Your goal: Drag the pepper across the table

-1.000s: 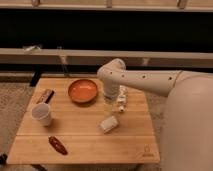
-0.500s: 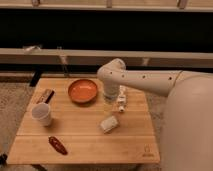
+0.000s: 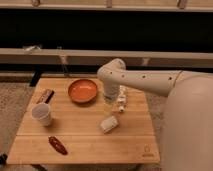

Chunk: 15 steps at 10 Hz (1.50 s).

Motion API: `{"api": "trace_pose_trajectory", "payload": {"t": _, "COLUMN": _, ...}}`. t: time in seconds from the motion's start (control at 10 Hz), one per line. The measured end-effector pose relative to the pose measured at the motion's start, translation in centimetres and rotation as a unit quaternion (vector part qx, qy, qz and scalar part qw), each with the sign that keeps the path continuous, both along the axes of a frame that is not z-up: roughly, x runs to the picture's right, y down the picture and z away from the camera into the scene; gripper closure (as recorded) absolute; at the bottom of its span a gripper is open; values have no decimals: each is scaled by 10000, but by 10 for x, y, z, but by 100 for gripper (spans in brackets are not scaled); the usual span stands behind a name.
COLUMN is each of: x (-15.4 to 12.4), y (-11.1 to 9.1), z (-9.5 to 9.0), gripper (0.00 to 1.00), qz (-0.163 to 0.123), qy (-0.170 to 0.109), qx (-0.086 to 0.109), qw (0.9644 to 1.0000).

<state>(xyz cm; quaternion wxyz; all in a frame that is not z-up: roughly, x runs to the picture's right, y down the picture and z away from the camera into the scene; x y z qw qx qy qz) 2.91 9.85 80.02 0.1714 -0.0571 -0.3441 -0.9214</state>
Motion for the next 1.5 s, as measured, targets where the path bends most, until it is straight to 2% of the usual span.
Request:
{"api": "trace_pose_trajectory", "payload": {"t": 0.3, "x": -10, "y": 6, "z": -12, "gripper": 20, "qz": -151, "qy": -89, "qx": 174, "qw": 9997}}
{"api": "trace_pose_trajectory", "payload": {"t": 0.7, "x": -45, "y": 51, "z": -59, "gripper": 20, "qz": -260, "qy": -353, "qx": 416, "qw": 9982}}
{"api": "trace_pose_trajectory", "payload": {"t": 0.9, "x": -68, "y": 78, "z": -73, "gripper": 20, "qz": -378, "qy": -470, "qx": 402, "qw": 9974}}
{"api": "trace_pose_trajectory", "payload": {"t": 1.3, "x": -129, "y": 110, "z": -76, "gripper": 20, "qz": -768, "qy": -749, "qx": 335, "qw": 9937}}
{"api": "trace_pose_trajectory", "payload": {"t": 1.5, "x": -164, "y": 130, "z": -76, "gripper": 20, "qz": -1054, "qy": -861, "qx": 316, "qw": 9902}}
